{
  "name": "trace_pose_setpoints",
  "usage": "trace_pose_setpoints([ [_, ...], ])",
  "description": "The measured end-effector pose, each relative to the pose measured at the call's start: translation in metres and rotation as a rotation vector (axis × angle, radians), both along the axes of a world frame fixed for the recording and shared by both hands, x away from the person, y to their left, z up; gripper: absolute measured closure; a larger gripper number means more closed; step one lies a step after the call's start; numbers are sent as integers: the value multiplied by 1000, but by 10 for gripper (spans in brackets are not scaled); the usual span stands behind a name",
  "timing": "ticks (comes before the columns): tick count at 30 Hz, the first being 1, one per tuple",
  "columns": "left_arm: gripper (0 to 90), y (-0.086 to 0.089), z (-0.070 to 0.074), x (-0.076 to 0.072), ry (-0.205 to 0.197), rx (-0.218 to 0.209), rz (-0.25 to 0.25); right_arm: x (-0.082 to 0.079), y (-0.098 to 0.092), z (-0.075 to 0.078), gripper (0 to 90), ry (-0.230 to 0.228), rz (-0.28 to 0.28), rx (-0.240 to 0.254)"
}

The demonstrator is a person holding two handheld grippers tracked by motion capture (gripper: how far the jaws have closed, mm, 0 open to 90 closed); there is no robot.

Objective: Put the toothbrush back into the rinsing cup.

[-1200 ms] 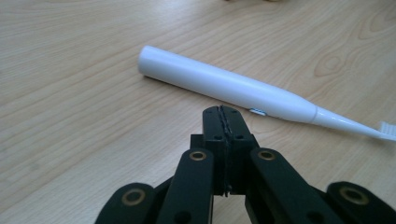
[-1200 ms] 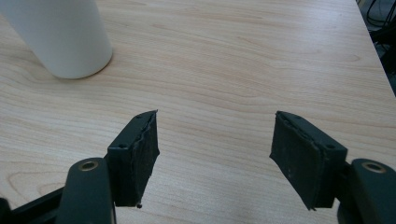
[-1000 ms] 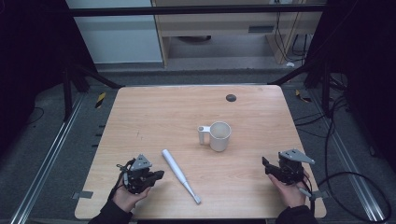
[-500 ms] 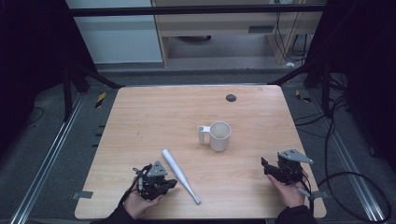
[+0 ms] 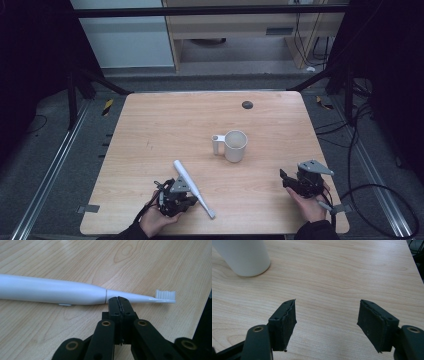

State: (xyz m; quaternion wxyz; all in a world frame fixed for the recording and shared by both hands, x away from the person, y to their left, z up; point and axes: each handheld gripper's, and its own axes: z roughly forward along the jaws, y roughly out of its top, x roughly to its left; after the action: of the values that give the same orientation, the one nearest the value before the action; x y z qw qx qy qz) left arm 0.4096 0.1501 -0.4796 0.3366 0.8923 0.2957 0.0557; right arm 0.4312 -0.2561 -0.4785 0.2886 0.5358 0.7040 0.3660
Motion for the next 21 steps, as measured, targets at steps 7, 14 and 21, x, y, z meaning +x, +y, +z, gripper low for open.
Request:
trace_pose_setpoints([
  [7,898,-6,-1,1,-4,2,-11,0,-1,0,299,-5,-4,-9],
  [14,898,-14,-4,1,-4,16,-28,0,-1,0,294,-6,-8,-13],
  [21,898,-19,-7,3,-3,25,-36,1,-1,-1,291,-6,-8,-16],
])
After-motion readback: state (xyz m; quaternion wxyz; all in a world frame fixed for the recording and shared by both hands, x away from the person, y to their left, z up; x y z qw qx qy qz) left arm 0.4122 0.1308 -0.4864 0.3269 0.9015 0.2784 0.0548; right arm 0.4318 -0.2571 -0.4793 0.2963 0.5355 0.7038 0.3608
